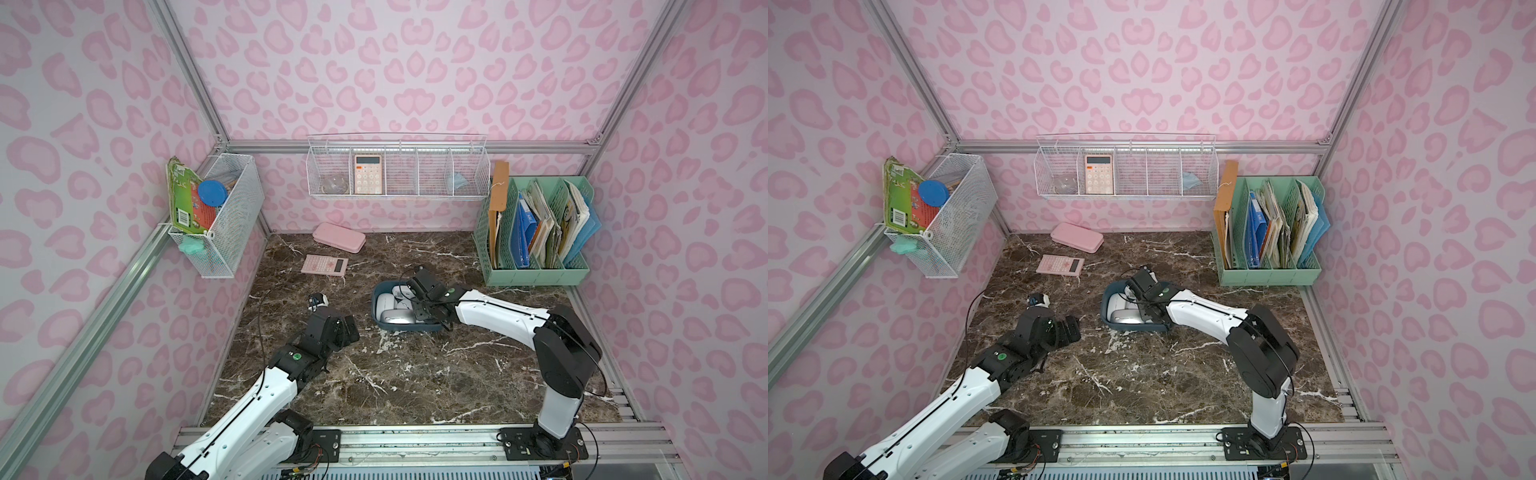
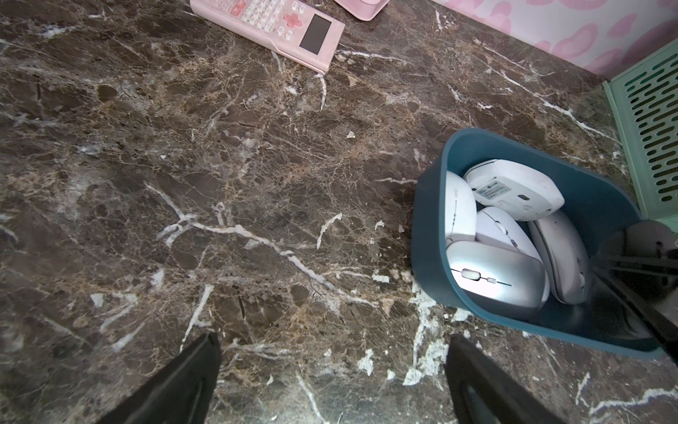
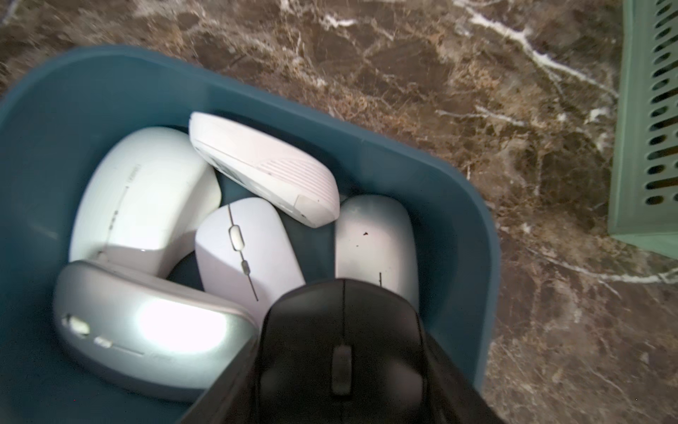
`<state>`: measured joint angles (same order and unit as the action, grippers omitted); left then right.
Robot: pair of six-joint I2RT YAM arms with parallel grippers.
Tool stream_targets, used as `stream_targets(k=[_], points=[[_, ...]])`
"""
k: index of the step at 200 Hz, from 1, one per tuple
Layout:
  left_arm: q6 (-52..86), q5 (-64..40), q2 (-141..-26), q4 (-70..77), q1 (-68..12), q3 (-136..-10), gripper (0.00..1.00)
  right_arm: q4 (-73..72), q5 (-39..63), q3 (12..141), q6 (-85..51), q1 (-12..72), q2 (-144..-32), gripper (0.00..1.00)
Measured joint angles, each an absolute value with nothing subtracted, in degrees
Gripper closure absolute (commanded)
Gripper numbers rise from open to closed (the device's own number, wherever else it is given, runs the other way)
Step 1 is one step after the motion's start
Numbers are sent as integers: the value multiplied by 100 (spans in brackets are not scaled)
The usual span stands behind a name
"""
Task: Take out the mouse from the storage box
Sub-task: Pick up the mouse from the storage box.
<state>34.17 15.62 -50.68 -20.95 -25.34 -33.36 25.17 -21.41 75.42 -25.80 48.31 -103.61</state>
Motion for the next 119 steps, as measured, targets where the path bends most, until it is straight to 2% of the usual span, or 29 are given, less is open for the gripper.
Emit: stream_targets(k=[52, 119], points=[[3433, 1575, -4936, -2176, -2536, -3336, 1, 2775, -2294, 7651, -2591, 5183, -9876, 38], [3592, 1992, -4333, -2390, -2541, -3234, 1, 3004, -2314, 7513, -2895, 6211, -9542, 37]])
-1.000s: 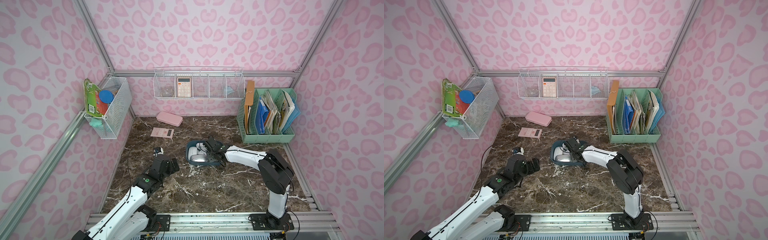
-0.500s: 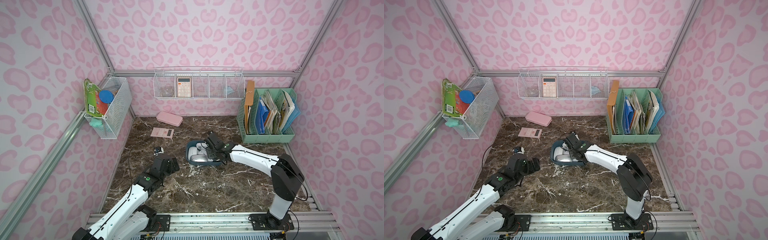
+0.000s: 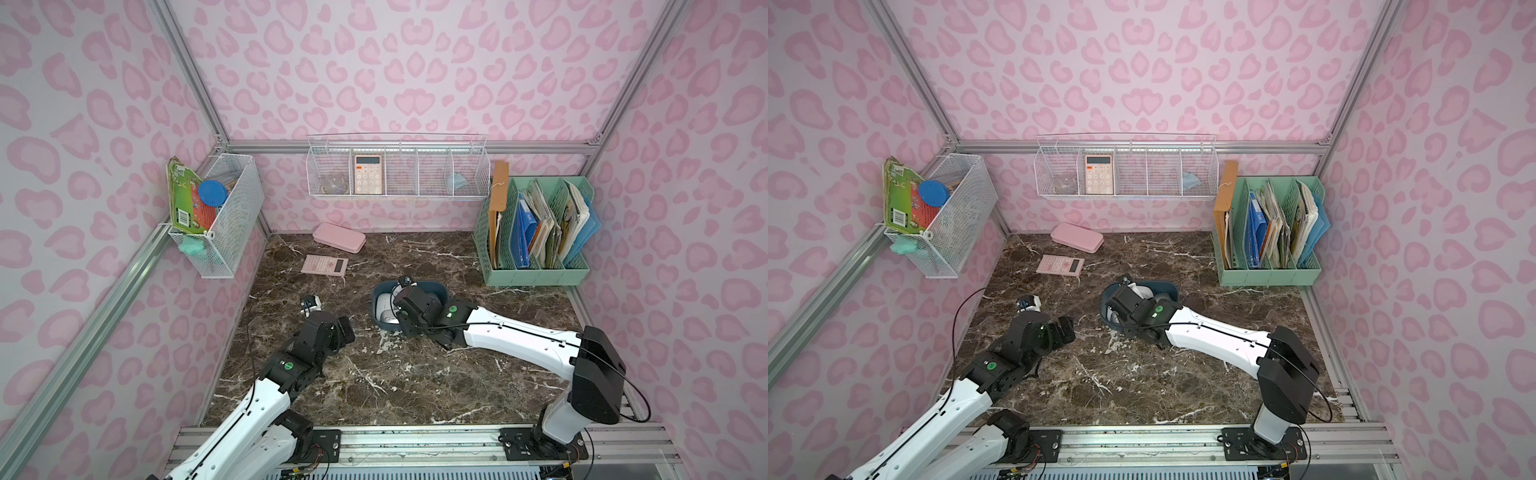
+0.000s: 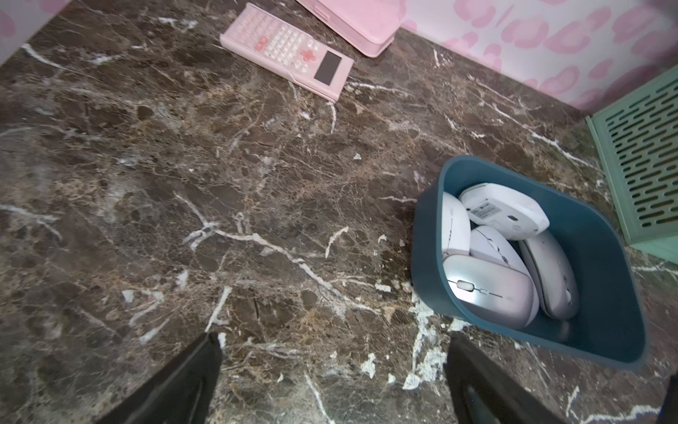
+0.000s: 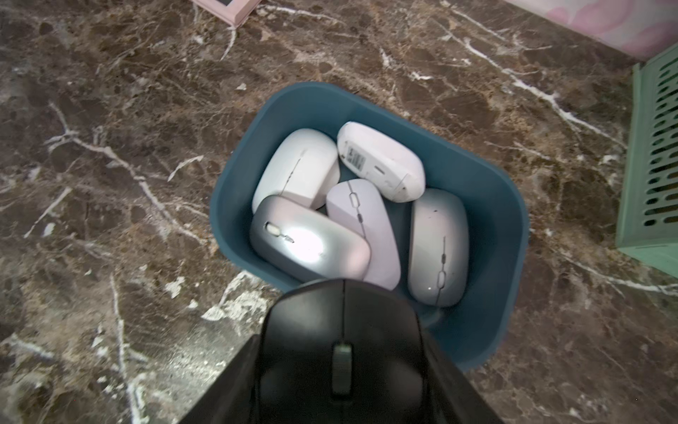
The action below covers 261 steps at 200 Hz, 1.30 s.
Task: Take out the mouse from the storage box
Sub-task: Place the mouse at the center of the board.
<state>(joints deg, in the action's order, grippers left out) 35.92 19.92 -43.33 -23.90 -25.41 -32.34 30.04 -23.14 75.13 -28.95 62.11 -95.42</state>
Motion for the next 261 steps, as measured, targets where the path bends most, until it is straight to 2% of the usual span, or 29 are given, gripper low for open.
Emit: stream_targets(k=[67, 170, 261], points=[[3809, 2565, -3715, -2709, -2541, -3096, 1, 2893, -1776, 6932, -3487, 6788, -9854, 36], [3883, 2639, -3953, -2722, -2541, -3096, 1, 2687, -1221, 5822, -4014, 6506, -9859, 35], [3828, 2571, -4202, -2644, -2541, -3098, 1, 2644, -1249, 5754, -4012, 6355, -9660, 19]])
